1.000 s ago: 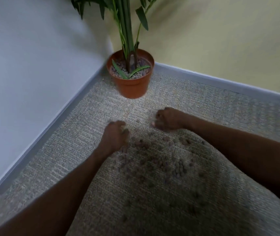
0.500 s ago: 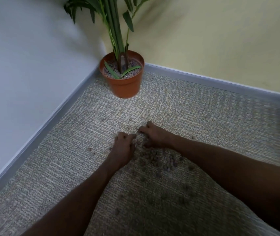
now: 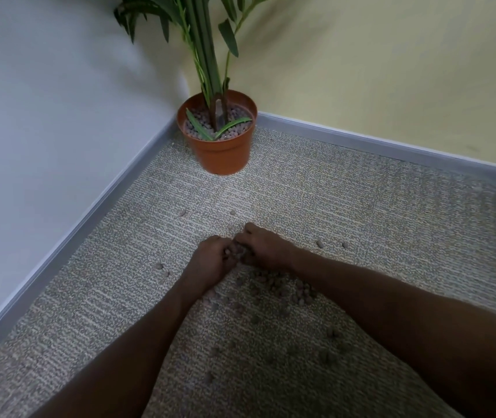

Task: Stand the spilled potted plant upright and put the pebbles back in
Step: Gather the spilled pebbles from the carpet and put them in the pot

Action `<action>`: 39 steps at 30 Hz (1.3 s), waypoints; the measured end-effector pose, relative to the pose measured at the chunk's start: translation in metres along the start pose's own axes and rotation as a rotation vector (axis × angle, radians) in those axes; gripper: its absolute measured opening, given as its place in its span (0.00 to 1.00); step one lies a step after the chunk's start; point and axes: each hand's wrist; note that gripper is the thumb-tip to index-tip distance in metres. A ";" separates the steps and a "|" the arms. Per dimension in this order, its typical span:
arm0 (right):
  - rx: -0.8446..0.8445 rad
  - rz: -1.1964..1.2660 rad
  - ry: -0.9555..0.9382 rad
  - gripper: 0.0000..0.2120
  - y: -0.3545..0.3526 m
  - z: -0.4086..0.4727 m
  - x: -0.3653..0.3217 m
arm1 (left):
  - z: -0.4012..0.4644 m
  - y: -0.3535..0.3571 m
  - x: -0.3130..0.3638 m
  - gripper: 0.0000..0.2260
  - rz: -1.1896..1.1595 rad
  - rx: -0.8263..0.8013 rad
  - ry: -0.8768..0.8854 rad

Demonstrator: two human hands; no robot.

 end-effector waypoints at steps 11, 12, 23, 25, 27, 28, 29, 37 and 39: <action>-0.018 -0.019 0.054 0.05 -0.011 0.011 -0.009 | -0.005 -0.011 -0.014 0.07 -0.105 0.006 -0.023; -0.018 -0.019 0.066 0.04 -0.010 0.012 -0.010 | -0.005 -0.012 -0.015 0.07 -0.101 -0.003 0.000; -0.069 -0.011 0.191 0.04 -0.006 0.022 -0.015 | -0.001 -0.017 -0.013 0.06 -0.298 0.043 -0.188; -0.092 0.080 0.225 0.04 -0.014 0.022 -0.015 | 0.001 -0.019 -0.009 0.04 -0.439 0.112 -0.299; -0.133 0.270 0.262 0.04 -0.022 0.025 -0.012 | 0.004 -0.022 -0.006 0.03 -0.652 0.163 -0.386; -0.166 0.407 0.294 0.04 -0.026 0.026 -0.011 | 0.005 -0.023 -0.005 0.03 -0.766 0.187 -0.429; -0.202 0.568 0.342 0.04 -0.030 0.027 -0.012 | 0.007 -0.023 -0.003 0.03 -0.863 0.210 -0.473; -0.382 1.280 0.629 0.05 -0.047 0.032 -0.019 | 0.018 -0.019 0.006 0.05 -1.269 0.395 -0.716; -0.391 1.350 0.639 0.05 -0.055 0.040 -0.020 | 0.025 -0.025 0.003 0.05 -1.393 0.403 -0.722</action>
Point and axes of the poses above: each hand's wrist, its own z-axis towards the middle knuckle, its own y-axis out of the palm, x = y × z, and after that the axes turned 12 degrees about y, right-handed
